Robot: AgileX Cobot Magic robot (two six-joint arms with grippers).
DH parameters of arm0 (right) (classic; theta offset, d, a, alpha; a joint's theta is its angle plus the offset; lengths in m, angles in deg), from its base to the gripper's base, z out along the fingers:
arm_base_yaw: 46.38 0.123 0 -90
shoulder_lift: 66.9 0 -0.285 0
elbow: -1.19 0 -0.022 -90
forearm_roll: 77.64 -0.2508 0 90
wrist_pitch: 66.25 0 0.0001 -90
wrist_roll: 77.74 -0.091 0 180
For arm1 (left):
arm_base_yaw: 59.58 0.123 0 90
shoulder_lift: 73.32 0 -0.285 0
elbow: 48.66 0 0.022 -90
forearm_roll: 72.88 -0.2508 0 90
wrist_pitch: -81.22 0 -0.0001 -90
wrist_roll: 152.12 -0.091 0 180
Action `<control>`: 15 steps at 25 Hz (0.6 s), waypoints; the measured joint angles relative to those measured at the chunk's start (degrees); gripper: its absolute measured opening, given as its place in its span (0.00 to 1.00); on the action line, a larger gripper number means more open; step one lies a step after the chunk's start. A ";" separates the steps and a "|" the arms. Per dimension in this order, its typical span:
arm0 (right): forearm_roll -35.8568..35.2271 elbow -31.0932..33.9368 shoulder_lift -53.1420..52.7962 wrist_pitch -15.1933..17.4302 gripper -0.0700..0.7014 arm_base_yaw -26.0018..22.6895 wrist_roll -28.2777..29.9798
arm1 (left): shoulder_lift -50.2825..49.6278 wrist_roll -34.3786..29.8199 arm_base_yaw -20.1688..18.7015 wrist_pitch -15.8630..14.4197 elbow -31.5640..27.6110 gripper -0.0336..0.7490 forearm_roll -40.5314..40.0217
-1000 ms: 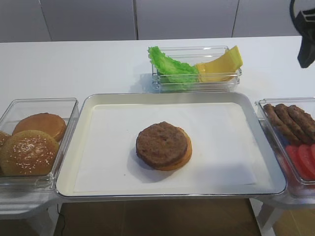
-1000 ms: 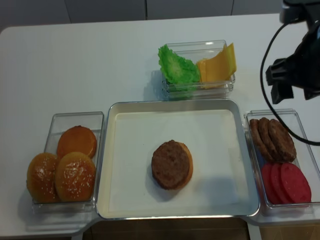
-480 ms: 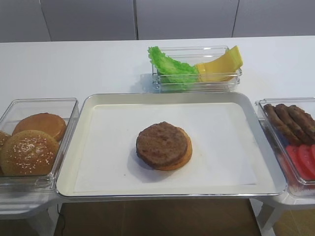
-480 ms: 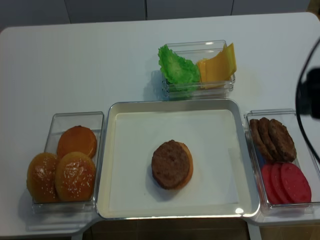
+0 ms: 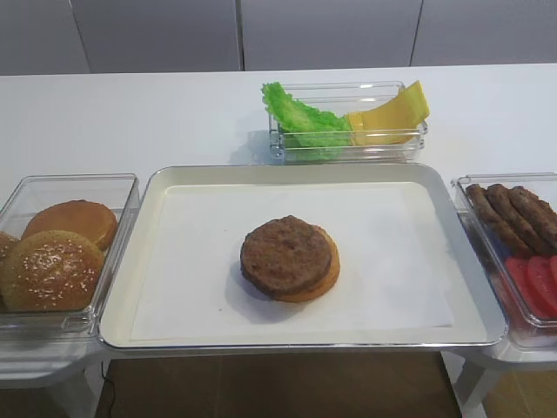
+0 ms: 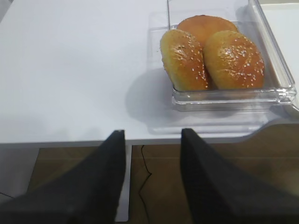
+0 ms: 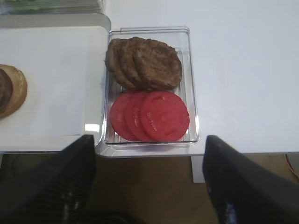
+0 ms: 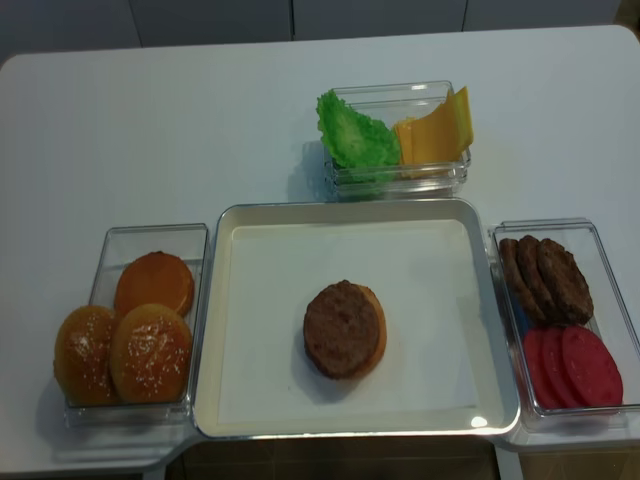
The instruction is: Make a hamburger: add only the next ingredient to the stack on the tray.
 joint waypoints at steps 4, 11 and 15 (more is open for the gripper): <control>-0.12 1.93 -7.61 0.50 0.81 0.00 0.81 | 0.00 0.00 0.00 0.00 0.00 0.42 0.00; -4.44 5.02 -16.64 0.73 0.81 0.00 5.21 | 0.00 0.00 0.00 0.00 0.00 0.42 0.00; -5.79 8.24 -21.51 0.85 0.79 0.00 5.83 | 0.00 0.00 0.00 0.00 0.00 0.42 0.00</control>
